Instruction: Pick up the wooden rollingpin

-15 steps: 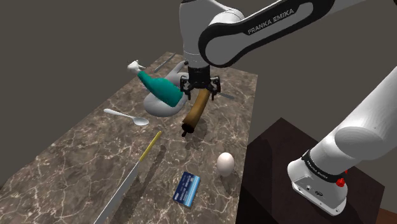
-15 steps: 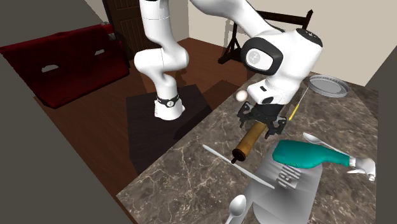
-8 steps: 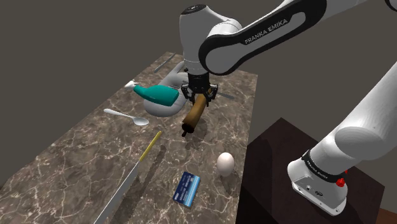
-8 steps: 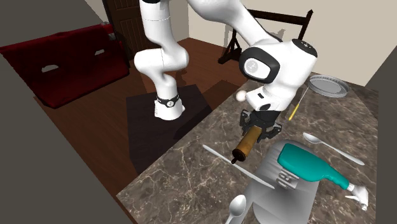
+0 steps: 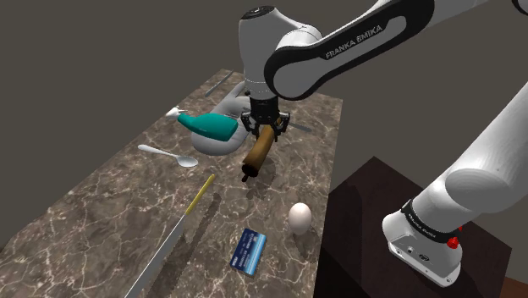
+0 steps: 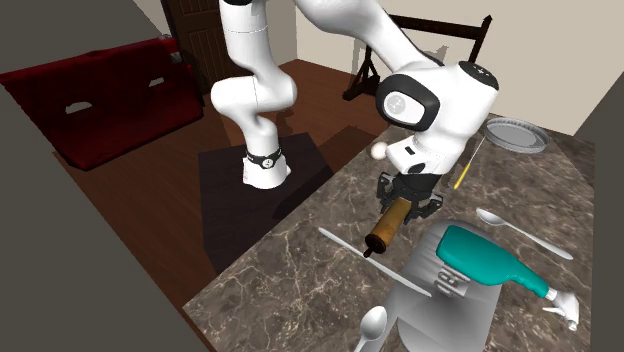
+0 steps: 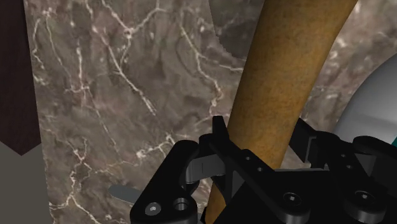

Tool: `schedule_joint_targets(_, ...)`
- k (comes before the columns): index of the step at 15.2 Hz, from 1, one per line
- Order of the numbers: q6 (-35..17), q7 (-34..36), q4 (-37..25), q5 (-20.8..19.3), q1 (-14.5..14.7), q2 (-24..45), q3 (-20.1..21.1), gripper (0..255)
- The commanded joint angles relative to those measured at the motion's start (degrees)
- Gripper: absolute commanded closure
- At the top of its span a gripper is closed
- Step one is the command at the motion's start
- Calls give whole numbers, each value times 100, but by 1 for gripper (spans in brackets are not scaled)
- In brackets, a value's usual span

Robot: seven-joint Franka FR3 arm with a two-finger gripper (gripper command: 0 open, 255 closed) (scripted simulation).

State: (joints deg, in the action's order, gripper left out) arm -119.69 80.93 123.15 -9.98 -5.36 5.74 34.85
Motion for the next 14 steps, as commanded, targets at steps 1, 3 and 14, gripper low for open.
schedule_joint_targets(1,66,-32,-29,37,-4,-46,6,255)
schedule_joint_targets(3,204,-93,-97,108,-15,-139,13,255)
schedule_joint_targets(14,985,-367,-559,410,-50,-558,14,255)
